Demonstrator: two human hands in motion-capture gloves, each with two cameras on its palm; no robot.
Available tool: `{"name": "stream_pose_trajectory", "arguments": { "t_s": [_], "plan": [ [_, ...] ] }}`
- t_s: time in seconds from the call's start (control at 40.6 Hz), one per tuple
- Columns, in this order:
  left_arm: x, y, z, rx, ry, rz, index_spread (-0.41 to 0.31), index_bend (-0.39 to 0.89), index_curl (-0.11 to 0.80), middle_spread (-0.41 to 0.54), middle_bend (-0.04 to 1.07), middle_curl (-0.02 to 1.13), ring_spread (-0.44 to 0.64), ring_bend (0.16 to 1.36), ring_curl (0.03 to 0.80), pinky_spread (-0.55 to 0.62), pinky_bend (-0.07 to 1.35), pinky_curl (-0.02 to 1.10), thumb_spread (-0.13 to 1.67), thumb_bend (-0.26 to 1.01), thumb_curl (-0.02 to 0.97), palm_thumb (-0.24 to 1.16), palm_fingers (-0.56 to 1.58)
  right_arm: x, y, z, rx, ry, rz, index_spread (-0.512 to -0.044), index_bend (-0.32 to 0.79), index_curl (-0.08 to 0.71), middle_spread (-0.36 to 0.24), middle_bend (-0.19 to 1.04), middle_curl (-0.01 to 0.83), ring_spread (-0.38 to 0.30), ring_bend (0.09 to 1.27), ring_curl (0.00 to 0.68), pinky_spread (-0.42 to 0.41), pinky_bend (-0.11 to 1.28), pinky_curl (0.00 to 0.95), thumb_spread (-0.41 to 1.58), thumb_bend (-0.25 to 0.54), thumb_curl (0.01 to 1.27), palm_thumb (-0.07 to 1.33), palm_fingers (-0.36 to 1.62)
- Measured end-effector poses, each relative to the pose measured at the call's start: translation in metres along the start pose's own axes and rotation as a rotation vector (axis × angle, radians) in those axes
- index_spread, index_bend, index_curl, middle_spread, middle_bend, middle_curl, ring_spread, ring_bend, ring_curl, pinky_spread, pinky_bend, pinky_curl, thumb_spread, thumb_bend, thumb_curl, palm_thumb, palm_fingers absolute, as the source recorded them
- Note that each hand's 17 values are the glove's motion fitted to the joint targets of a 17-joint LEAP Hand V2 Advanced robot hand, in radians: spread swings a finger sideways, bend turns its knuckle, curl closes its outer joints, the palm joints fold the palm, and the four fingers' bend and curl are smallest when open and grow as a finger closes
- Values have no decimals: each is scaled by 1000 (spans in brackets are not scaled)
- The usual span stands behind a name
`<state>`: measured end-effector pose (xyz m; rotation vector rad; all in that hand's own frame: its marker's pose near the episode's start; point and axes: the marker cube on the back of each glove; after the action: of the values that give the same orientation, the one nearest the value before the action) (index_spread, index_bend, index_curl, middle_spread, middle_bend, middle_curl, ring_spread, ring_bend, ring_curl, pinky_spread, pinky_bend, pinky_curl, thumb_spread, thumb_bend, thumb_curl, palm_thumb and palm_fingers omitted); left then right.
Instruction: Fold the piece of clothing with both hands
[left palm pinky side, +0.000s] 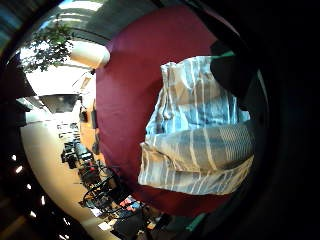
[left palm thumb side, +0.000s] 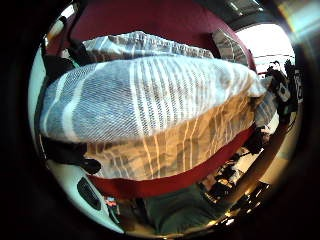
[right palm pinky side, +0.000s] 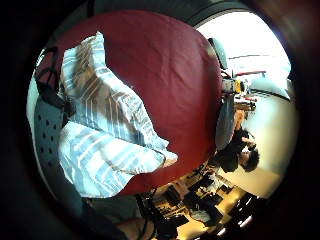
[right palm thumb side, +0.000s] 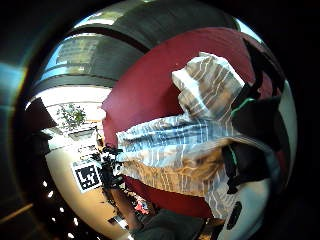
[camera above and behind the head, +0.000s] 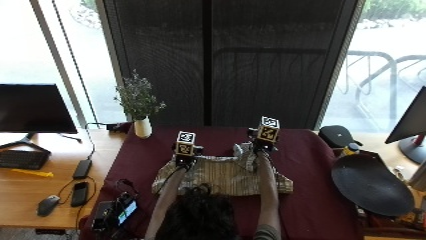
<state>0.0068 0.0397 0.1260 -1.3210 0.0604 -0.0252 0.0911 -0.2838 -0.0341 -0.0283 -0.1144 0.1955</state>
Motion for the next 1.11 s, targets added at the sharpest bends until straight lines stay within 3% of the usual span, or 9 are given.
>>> {"name": "stream_pose_trajectory", "arguments": {
  "t_s": [0.074,0.172,0.468,0.542,0.69,0.862,1.01,1.035,1.108],
  "plan": [
    [2,2,4,22,109,7,-273,157,497,-327,609,575,-288,551,432,23,142,179,1466,2,267,681,1013,10,-19,-4,167,-136,-32,-294,167,367,-255,315,464,-257,684,448,-322,525,373,936,-29,455,1071,1273],
    [-10,-13,-13,366,130,-37,-185,-83,396,-291,589,591,-244,608,465,44,285,244,1440,-4,271,687,752,32,-18,-12,373,-380,-74,-290,185,384,-231,254,453,-233,596,429,-263,528,374,958,-23,458,1052,1129],
    [2,-3,5,564,9,70,-110,78,277,-186,415,505,-140,634,435,78,451,322,1299,-32,289,623,596,146,114,32,345,-279,237,-261,132,394,-134,197,454,-157,474,408,-94,420,355,1055,-27,460,950,1038],
    [10,0,23,479,-16,66,-108,85,269,-176,409,498,-125,633,430,82,449,329,1269,-34,290,587,601,166,122,60,239,-233,338,-255,122,388,-118,196,458,-145,465,415,-73,427,363,1085,-24,460,925,1019],
    [36,19,68,180,67,77,-70,81,261,-67,241,474,11,571,426,119,589,393,1243,-66,267,439,323,192,131,117,60,-200,485,-260,29,323,-79,138,422,-72,494,438,98,495,396,1155,-68,407,733,585],
    [44,19,94,85,70,80,-42,122,256,12,194,437,134,531,384,187,612,398,1306,-39,227,292,234,181,168,129,-120,-206,563,-269,37,250,-21,146,384,-38,587,430,197,544,378,1186,-54,363,585,524],
    [46,15,97,99,108,86,-59,186,288,39,191,424,208,476,353,228,603,390,1406,-31,185,163,244,165,165,139,-130,-289,495,-279,-55,154,-28,212,391,-103,867,478,59,613,381,1196,-36,340,515,757],
    [47,14,98,93,118,91,-60,187,294,39,195,423,215,469,349,233,596,388,1417,-27,181,151,250,161,163,137,-108,-310,474,-277,-12,155,-20,192,386,-98,839,468,90,594,373,1198,-35,338,507,675],
    [49,15,98,72,147,110,-62,179,305,44,192,422,239,461,342,254,586,385,1442,-19,172,122,253,146,145,131,35,-412,364,-271,-61,110,-47,247,406,-126,910,497,-37,701,407,1214,31,363,628,835]
  ]
}}
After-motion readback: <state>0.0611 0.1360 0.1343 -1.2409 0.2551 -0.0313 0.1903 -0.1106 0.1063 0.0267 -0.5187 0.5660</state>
